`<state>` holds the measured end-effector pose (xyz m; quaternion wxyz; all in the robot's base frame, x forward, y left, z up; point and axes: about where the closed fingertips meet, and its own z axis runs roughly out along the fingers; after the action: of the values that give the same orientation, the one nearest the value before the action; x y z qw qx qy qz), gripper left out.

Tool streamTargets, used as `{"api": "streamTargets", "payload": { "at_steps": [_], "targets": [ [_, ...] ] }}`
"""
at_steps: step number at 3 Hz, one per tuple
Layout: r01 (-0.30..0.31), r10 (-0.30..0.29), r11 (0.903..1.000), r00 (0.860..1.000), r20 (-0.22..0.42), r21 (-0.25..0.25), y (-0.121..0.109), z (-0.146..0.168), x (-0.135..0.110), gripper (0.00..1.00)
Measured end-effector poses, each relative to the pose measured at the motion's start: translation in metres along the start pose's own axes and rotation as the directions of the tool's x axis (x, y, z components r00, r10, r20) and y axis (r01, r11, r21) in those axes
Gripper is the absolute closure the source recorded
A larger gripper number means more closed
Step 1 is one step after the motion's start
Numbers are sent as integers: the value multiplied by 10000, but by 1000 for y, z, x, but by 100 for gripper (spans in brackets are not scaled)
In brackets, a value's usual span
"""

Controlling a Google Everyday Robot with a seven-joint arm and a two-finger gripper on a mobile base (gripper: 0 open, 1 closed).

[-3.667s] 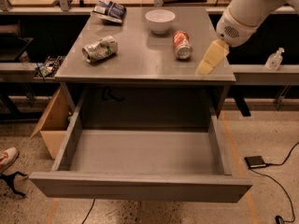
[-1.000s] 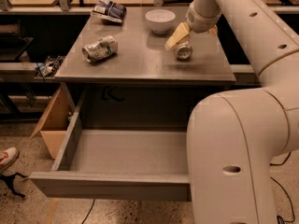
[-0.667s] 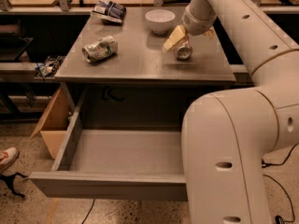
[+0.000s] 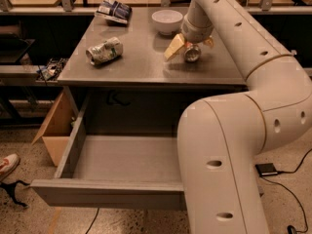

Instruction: Place coke can into top drawer

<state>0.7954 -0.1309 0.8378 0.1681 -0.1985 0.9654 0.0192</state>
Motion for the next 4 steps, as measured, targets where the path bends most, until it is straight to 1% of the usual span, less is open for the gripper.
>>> {"api": "streamTargets", "payload": {
  "at_steps": [1,2,4],
  "targets": [
    [-53,53,10000,9999,-146,-4,1,10,0,25],
    [177,-179,9998,9997,-161,-102,5,12,-1,47],
    [179,-180,9998,9997,-160,-106,5,3,-3,94]
  ]
}}
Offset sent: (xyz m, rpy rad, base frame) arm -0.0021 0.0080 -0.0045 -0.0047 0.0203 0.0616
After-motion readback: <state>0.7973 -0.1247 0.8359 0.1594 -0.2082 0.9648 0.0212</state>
